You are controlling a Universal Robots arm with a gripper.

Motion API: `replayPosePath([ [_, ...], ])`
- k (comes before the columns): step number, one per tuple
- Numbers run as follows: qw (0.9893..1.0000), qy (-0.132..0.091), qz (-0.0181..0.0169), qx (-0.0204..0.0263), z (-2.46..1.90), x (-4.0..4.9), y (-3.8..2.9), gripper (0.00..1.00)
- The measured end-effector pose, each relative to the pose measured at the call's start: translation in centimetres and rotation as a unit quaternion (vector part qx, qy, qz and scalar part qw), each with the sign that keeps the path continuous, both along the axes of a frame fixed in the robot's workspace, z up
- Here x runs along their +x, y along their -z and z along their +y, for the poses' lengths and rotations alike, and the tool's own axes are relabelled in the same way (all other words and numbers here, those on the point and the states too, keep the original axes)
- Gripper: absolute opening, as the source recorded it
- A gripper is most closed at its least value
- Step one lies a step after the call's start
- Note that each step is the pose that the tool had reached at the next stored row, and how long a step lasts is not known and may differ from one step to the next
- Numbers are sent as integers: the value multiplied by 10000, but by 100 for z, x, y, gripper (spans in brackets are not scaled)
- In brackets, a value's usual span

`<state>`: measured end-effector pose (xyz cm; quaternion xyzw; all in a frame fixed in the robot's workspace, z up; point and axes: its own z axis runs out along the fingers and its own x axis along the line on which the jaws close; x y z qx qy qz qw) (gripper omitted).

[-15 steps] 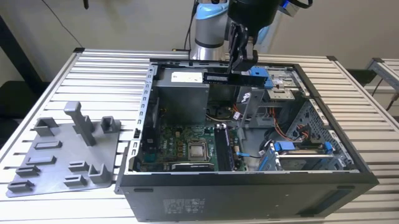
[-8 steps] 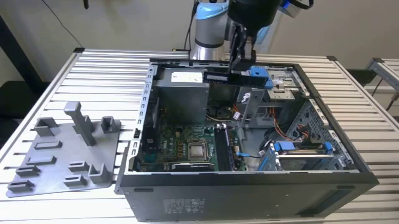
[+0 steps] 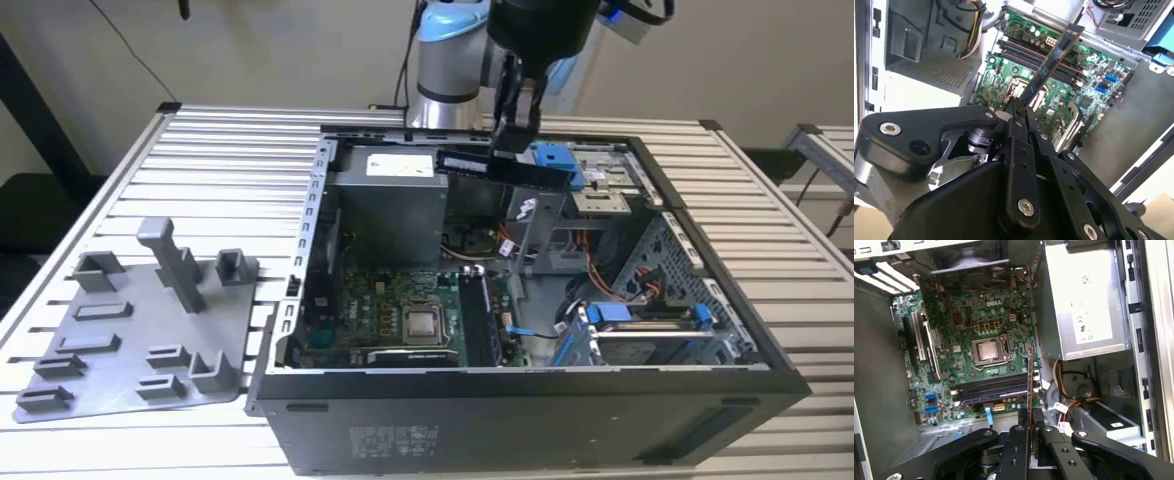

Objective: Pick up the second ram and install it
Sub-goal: 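Insert the second ram into the second slot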

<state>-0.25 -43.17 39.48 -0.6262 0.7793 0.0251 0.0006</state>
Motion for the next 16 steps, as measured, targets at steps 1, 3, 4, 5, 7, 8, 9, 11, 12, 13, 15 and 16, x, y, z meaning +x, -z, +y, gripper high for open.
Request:
replayPosePath([
  [1,10000,78,0,0,0,0,1,14],
  [3,9997,241,0,0,0,0,3,14],
  [4,9995,317,0,0,0,0,3,14],
  [5,9992,392,0,0,0,0,4,14],
  [7,9985,550,0,0,0,0,6,14],
  [8,9980,627,0,0,0,0,7,14],
  [9,9975,704,0,0,0,0,8,14],
  [11,9963,862,0,0,0,0,9,14],
  [12,9956,941,0,0,0,0,10,14],
  [13,9948,1014,0,0,0,0,10,14],
  [15,9931,1175,0,0,0,0,12,14],
  [16,9921,1252,0,0,0,0,13,14],
])
